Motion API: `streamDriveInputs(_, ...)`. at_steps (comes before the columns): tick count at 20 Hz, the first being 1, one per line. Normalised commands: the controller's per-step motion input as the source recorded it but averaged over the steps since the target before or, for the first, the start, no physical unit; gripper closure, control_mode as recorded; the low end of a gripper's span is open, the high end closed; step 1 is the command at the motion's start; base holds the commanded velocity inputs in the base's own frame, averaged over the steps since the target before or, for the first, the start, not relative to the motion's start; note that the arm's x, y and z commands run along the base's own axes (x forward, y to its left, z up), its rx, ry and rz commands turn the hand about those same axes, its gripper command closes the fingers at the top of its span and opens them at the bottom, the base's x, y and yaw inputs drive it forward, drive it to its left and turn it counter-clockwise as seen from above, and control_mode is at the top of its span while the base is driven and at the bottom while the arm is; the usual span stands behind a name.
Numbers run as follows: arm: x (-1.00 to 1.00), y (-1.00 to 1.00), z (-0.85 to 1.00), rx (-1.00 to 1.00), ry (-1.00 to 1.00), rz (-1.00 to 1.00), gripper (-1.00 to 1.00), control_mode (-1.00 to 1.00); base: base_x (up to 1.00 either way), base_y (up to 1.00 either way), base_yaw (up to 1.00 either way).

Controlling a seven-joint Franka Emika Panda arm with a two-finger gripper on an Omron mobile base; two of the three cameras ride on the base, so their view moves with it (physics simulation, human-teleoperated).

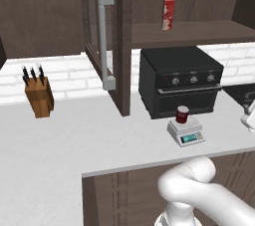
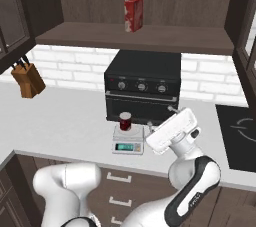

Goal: Pick the canned food and place it on the digital scale for weighing, and close the cabinet.

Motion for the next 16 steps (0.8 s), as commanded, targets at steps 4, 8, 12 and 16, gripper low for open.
streamDriveInputs(4,-0.26,-0.72,0.31,0.13,-0.15,0.0,-1.0,-1.0,0.0,0.0,0.0)
streamDriveInputs(8,-0.31,-0.67,0.28,0.07,-0.03,-0.05,-1.0,-1.0,0.0,0.0,0.0)
streamDriveInputs(12,-0.32,-0.68,0.15,0.07,-0.01,-0.04,-1.0,-1.0,0.0,0.0,0.0)
streamDriveInputs(16,-0.22,-0.39,0.07,0.03,-0.06,-0.01,-1.0,-1.0,0.0,0.0,0.0)
